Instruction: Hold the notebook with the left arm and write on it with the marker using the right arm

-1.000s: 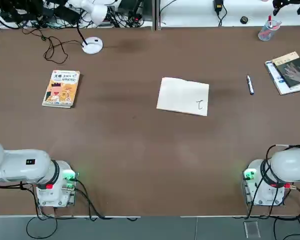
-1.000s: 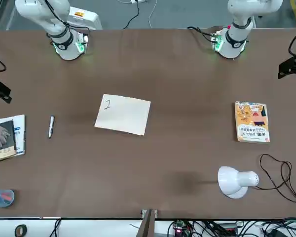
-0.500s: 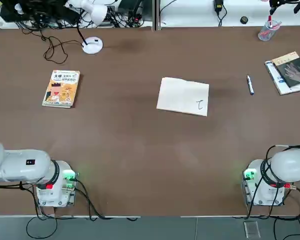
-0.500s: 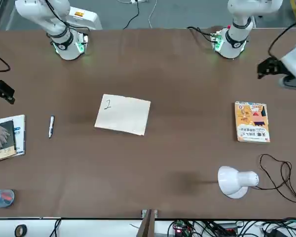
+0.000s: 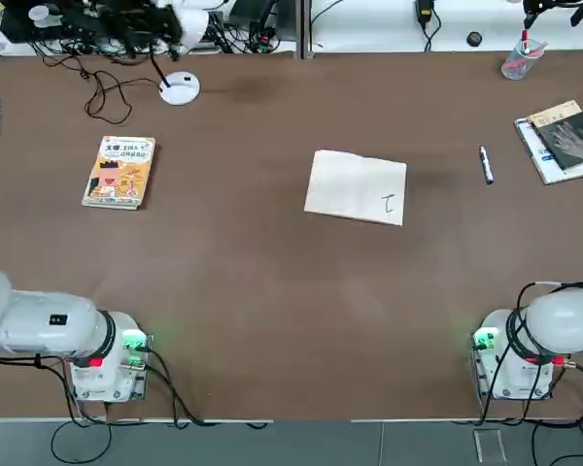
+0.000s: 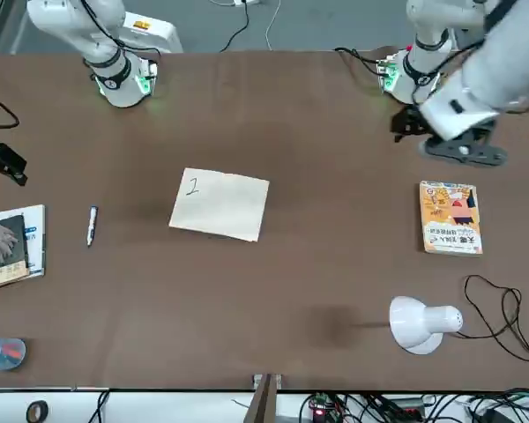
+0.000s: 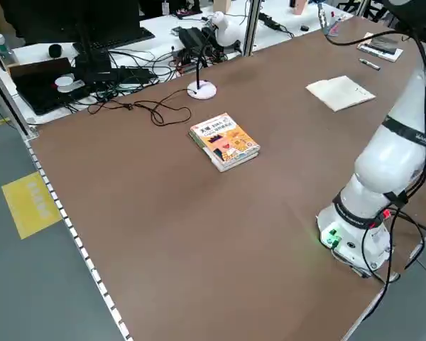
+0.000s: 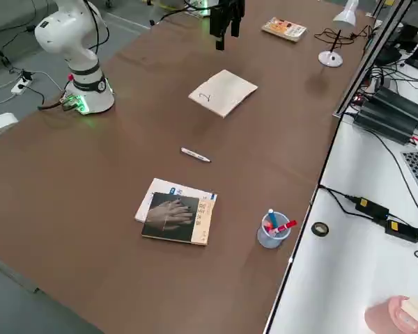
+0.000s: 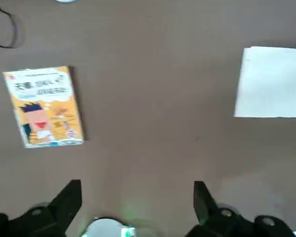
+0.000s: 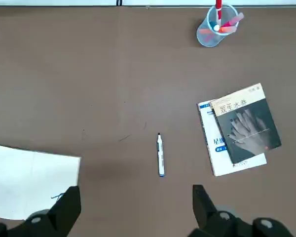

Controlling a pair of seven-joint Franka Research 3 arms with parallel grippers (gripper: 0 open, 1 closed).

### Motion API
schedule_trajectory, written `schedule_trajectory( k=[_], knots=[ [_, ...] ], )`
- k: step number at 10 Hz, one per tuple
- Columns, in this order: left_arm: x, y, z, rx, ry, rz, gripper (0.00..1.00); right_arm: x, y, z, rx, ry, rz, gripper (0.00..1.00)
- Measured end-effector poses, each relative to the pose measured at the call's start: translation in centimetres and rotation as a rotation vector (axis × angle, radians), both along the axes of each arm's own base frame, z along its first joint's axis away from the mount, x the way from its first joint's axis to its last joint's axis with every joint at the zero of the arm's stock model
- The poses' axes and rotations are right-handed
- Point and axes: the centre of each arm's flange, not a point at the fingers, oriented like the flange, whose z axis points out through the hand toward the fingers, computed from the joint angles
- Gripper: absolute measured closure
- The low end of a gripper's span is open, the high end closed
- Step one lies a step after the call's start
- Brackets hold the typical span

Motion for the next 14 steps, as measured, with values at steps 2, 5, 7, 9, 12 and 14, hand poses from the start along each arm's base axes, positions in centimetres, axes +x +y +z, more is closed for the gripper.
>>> schedule_trajectory(
  k=[2, 5, 7, 9, 12, 14],
  knots=[
    [-1.9, -5.1, -0.4, -0.002, -0.016, 0.027, 0.0, 0.0, 0.0, -0.1, 0.0, 0.002, 0.0, 0.0],
    [-3.9, -11.6, -2.1, -0.018, -0.029, 0.056, 0.0, 0.1, 0.0, -0.6, -0.002, 0.014, 0.005, 0.0],
    [-4.4, -15.1, -4.2, -0.038, -0.034, 0.089, 0.0, 0.9, -0.1, -2.6, -0.005, 0.048, 0.011, 0.0],
    [-4.9, -18.5, -6.5, -0.031, -0.061, 0.115, 0.0, 2.4, 0.1, -5.3, -0.006, 0.06, 0.016, 0.0],
    [-7.2, -24.1, -10.9, 0.014, -0.11, 0.139, 0.0, 3.0, 0.9, -6.5, -0.007, 0.067, 0.029, 0.0],
    [-8.4, -27.4, -14.3, 0.017, -0.129, 0.168, 0.0, 2.7, 1.0, -5.7, -0.007, 0.054, 0.033, 0.0]
  ],
)
